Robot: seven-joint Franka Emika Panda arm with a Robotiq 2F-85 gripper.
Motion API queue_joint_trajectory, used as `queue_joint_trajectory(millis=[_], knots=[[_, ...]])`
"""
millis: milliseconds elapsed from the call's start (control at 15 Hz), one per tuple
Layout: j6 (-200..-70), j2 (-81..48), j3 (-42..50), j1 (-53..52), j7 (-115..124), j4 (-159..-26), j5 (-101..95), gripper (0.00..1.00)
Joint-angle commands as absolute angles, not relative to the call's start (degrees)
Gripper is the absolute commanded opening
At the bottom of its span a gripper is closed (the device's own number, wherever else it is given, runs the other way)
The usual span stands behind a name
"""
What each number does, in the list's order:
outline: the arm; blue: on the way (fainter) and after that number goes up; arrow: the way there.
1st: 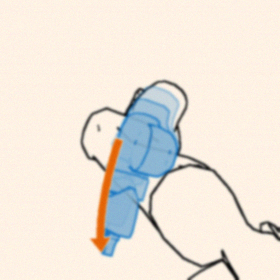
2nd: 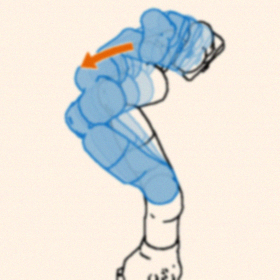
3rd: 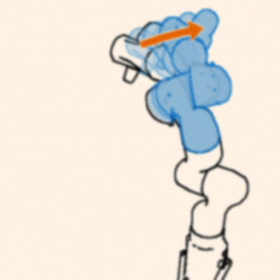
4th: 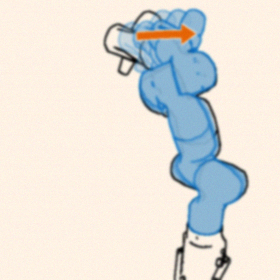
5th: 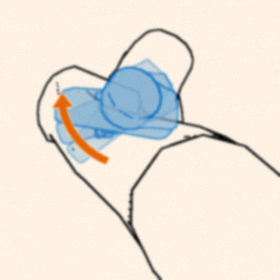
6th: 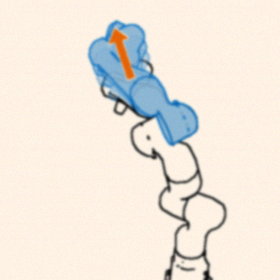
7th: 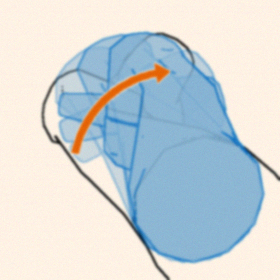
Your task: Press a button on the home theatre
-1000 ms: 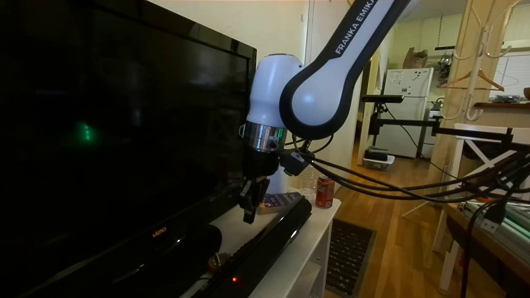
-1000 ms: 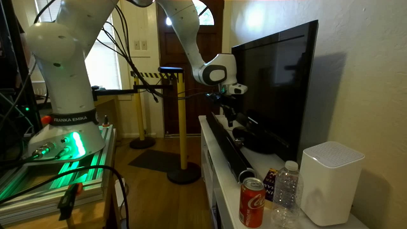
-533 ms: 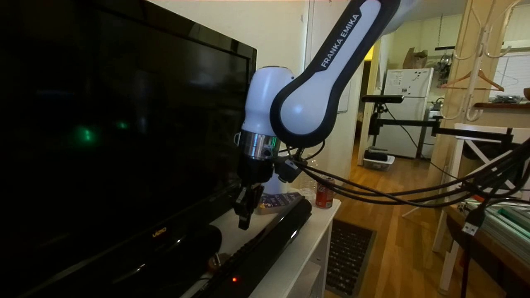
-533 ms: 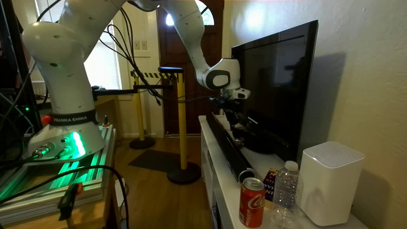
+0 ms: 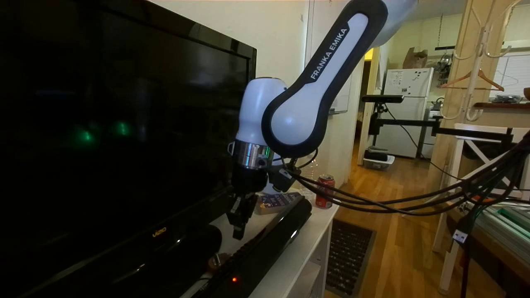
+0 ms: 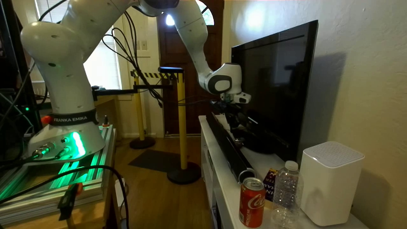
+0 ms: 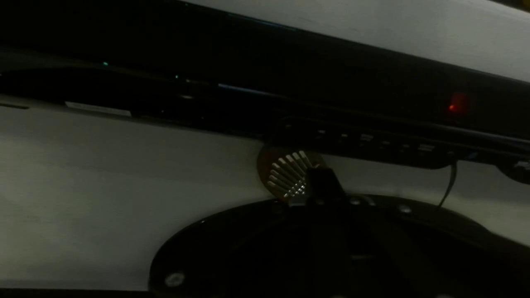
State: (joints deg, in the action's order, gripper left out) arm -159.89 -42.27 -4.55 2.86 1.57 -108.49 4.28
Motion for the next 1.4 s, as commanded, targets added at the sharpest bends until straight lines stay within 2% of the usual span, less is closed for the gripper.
queue_joint_trajectory(millis=[0, 867, 1333], knots=[[-157.64, -42.30, -5.59, 3.75, 0.36, -107.36, 5.80, 0.00], [-153.03, -44.29, -5.50, 4.05, 0.04, -105.03, 6.34, 0.00], [-151.60, -48.90, -9.22, 7.29, -4.16, -100.62, 8.92, 0.00]])
